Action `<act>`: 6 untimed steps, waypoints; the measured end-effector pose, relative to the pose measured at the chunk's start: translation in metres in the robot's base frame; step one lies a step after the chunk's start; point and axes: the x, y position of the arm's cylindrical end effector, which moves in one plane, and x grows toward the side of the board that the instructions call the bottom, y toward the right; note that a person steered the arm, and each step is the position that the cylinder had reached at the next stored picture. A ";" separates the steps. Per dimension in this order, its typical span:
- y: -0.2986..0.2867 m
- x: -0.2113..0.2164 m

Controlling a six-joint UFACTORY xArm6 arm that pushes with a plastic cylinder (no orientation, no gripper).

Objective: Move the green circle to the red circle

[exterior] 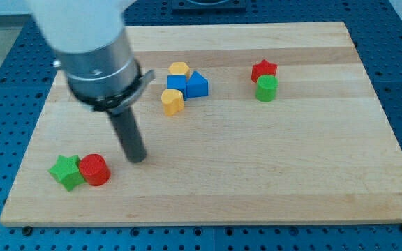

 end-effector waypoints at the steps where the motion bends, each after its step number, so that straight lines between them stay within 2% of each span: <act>1: 0.057 -0.018; 4: 0.224 -0.081; 5: 0.249 -0.106; 6: 0.249 -0.129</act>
